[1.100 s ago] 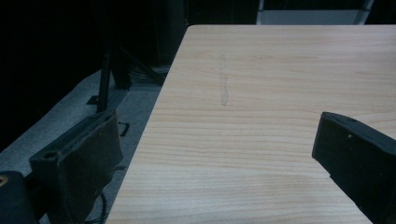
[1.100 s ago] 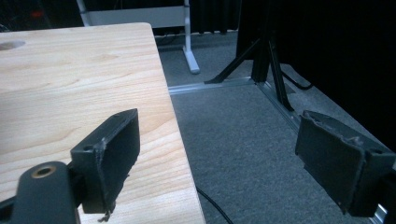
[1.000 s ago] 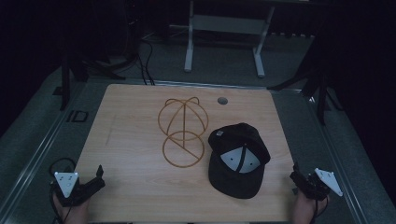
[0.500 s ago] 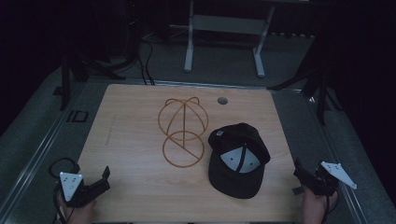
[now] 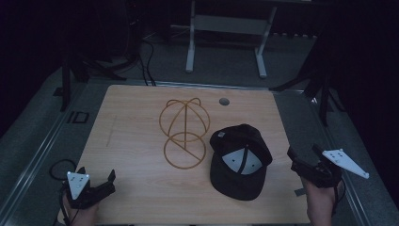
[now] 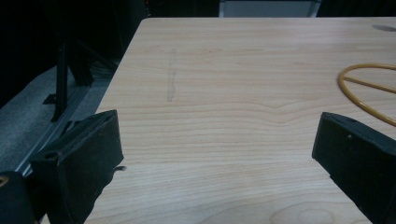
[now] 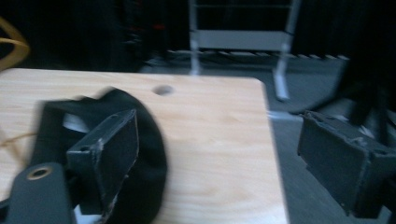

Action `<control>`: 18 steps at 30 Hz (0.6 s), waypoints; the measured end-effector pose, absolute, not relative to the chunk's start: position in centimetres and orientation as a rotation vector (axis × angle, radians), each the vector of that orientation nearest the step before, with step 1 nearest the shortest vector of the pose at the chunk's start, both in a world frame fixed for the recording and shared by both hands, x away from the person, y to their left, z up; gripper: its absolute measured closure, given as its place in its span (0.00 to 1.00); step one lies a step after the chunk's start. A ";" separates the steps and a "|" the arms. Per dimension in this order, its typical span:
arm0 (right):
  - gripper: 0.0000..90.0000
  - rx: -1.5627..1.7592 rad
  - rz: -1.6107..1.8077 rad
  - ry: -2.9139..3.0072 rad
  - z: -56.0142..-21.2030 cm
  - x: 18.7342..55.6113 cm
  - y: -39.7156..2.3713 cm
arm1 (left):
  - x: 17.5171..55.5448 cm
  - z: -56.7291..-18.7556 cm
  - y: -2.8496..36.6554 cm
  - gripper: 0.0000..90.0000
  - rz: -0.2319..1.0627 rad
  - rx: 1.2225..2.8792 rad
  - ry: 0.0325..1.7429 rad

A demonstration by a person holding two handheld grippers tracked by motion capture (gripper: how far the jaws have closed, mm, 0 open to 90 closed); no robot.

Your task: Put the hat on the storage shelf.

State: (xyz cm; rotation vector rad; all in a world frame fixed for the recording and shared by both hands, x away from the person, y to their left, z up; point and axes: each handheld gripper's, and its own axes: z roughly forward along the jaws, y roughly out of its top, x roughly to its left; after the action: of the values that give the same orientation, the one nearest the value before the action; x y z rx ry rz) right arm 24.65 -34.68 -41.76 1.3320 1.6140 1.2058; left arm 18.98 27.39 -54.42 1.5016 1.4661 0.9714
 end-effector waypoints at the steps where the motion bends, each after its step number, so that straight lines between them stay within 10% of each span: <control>1: 0.12 1.308 1.232 1.632 -41.4 24.7 -34.4 | 19.0 -54.4 27.3 0.02 0.972 1.505 1.464; 18: 0.35 1.206 1.150 1.946 -42.4 28.8 -28.9 | 19.0 -54.3 25.9 0.02 0.927 1.572 1.382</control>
State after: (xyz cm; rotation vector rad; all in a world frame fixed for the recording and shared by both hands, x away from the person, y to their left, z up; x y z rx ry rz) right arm 28.79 -28.85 -42.40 1.2060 1.9462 1.1496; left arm 18.96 25.92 -54.29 1.5723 1.3817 0.9272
